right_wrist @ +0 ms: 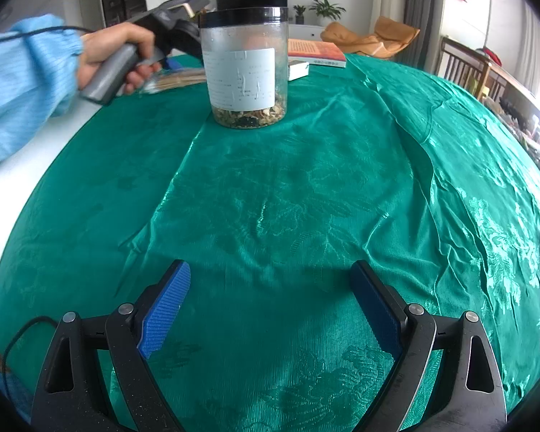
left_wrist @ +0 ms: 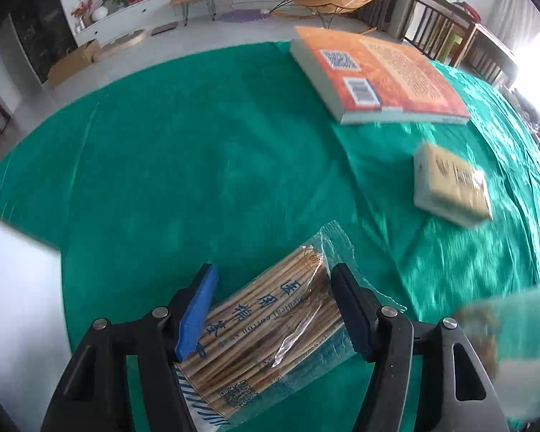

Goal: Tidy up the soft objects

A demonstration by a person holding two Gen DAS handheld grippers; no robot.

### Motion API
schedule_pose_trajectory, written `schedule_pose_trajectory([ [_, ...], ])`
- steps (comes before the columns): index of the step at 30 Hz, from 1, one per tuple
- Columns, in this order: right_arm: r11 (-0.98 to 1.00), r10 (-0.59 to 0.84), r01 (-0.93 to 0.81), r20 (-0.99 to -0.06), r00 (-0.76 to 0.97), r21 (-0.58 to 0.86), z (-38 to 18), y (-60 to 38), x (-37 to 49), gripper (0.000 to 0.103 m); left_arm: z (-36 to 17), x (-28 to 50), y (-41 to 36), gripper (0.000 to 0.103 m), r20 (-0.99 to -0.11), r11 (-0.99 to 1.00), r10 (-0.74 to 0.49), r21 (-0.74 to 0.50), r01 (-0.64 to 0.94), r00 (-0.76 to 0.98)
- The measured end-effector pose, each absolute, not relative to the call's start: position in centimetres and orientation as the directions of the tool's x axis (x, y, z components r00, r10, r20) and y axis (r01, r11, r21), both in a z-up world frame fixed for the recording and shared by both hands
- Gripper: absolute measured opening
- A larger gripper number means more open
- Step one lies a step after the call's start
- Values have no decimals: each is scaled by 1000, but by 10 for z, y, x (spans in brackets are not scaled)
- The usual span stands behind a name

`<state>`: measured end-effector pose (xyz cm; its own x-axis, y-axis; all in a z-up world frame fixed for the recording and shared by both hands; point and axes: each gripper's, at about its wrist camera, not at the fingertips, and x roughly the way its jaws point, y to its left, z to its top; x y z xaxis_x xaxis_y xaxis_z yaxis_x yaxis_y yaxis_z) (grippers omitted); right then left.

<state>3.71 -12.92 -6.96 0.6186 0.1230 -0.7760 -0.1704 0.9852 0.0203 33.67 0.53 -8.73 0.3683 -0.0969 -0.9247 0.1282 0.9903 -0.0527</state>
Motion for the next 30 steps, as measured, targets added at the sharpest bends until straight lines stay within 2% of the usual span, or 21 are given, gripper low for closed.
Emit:
schedule_pose_trajectory([
  [1,985,123,-170,-776,619,20,-70,-129,37,92,-89,317,3,81,-936,987,-125,-83,139,330],
  [3,985,122,-169,-775,619,20,-70,-129,37,92,-89,284,-2,87,-957,968,-195,-152,200,214],
  [5,986,122,-168,-774,621,20,-70,-129,37,92,-73,261,0,87,-949,962,-221,-173,212,227],
  [10,986,121,-167,-774,622,20,-70,-129,36,92,-24,206,20,89,-882,972,-231,-189,141,412],
  [13,986,121,-168,-774,621,19,-70,-129,36,92,-18,169,11,89,-867,974,-209,-145,172,453],
  [18,986,121,-168,-774,622,20,-70,-129,36,92,-35,121,-10,89,-847,985,-146,-75,156,511],
  [25,985,123,-170,-770,626,19,-69,-130,31,92,-87,102,-27,89,-857,990,-81,-9,142,509],
  [30,985,123,-170,-770,627,19,-69,-131,30,92,-97,94,-22,93,-839,991,-75,-3,134,540],
])
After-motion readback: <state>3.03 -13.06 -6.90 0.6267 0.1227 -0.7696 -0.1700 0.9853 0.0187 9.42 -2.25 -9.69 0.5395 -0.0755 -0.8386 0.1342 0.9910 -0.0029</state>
